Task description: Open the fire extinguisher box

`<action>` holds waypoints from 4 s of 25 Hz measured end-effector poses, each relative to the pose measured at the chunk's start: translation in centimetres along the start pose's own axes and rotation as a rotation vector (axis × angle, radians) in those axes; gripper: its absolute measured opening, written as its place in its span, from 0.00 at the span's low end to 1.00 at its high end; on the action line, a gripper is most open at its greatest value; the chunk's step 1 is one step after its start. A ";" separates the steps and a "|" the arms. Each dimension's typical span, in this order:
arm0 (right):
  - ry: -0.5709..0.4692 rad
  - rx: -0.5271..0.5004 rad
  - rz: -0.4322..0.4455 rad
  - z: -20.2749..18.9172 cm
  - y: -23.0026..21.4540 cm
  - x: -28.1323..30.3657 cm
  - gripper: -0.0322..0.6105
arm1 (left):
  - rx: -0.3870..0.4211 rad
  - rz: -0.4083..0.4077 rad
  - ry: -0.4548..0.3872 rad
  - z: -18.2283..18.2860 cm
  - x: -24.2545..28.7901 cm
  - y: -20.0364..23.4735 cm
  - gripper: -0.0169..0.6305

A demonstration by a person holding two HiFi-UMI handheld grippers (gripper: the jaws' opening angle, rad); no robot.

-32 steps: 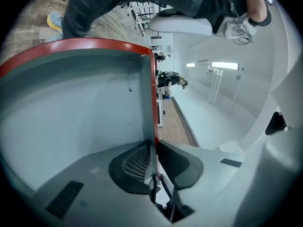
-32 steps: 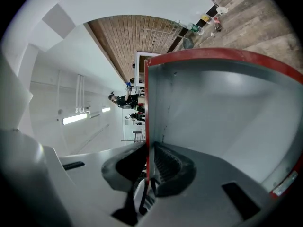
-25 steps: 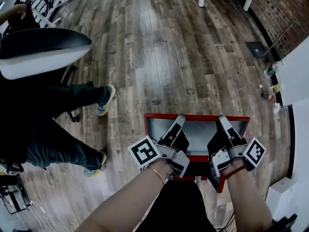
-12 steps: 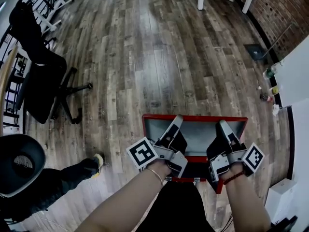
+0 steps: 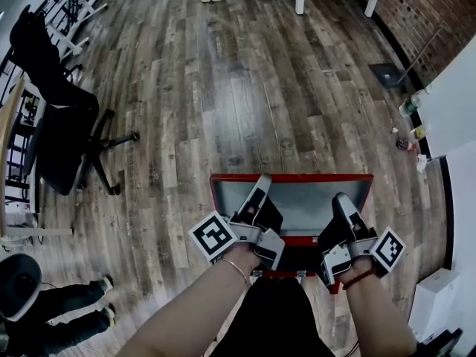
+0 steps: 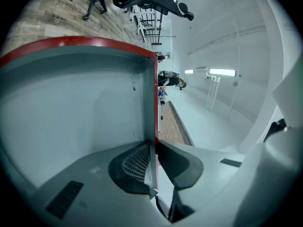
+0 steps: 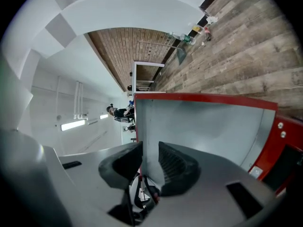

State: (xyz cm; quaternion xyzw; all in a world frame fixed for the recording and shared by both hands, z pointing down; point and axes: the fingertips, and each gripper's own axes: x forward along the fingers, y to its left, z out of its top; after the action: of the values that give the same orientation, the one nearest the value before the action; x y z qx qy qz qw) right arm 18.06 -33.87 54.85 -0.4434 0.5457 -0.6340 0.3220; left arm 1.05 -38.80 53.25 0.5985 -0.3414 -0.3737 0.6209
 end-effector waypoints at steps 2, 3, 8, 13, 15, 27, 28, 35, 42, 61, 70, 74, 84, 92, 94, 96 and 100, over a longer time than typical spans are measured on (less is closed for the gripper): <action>0.005 0.002 0.002 -0.1 0.0 -0.4 0.21 | -0.005 0.011 -0.007 -0.1 -0.2 0.0 0.09; 0.007 0.003 0.004 -0.1 0.1 -0.5 0.21 | -0.012 0.018 -0.012 -0.1 -0.4 0.1 0.09; 0.026 0.001 0.030 -0.3 0.7 -1.1 0.21 | -0.029 0.042 -0.042 -0.5 -2.0 0.7 0.09; 0.045 0.005 0.079 -0.7 2.1 -2.0 0.21 | -0.018 0.053 -0.039 -1.4 -3.3 0.6 0.09; 0.057 0.006 0.107 -0.8 3.0 -2.5 0.21 | -0.005 0.040 -0.015 -2.1 -3.7 -0.3 0.09; 0.183 -0.092 0.146 -2.6 8.3 -6.5 0.20 | 0.197 -0.105 0.212 -6.7 -8.0 -10.8 0.09; 0.192 -0.098 0.154 -2.7 9.1 -6.8 0.19 | 0.235 -0.106 0.197 -6.6 -8.4 -11.9 0.08; 0.262 -0.229 0.244 -3.1 17.6 -9.7 0.18 | 0.641 -0.126 0.217 -8.7 -12.0 -22.8 0.06; 0.345 -0.552 0.350 -5.1 26.0 -13.4 0.18 | 0.782 -0.238 0.129 -11.4 -15.6 -32.8 0.06; 0.325 -1.126 0.302 -18.3 27.7 -23.8 0.07 | 1.129 -0.176 0.313 -11.4 -26.3 -34.3 0.06; 0.243 -1.307 0.054 -17.8 24.8 -26.6 0.07 | 1.158 -0.156 0.394 -13.5 -28.5 -32.0 0.06; 0.263 -1.348 -0.062 -16.2 22.9 -26.9 0.07 | 1.173 -0.164 0.396 -14.1 -27.9 -30.9 0.06; 0.378 -1.343 -0.039 -14.7 21.0 -26.6 0.07 | 1.172 -0.035 0.293 -13.0 -26.2 -28.7 0.06; 0.386 -1.417 -0.060 -13.9 21.1 -25.6 0.06 | 1.190 -0.004 0.292 -13.2 -25.9 -28.7 0.06; 0.390 -1.412 -0.059 -14.1 20.9 -25.4 0.06 | 1.190 0.000 0.288 -12.9 -26.0 -28.7 0.06; 0.392 -1.406 -0.060 -14.1 20.7 -25.2 0.06 | 1.188 0.003 0.285 -12.7 -26.1 -28.6 0.06; 0.400 -1.404 -0.065 -13.9 20.6 -24.7 0.06 | 1.190 0.012 0.282 -12.4 -26.0 -28.6 0.06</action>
State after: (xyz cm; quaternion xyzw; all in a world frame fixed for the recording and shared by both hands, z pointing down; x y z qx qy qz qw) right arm 13.63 -10.24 29.36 -0.4370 0.8585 -0.2130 -0.1629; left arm -2.38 -10.20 24.63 0.8845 -0.4094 -0.0324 0.2213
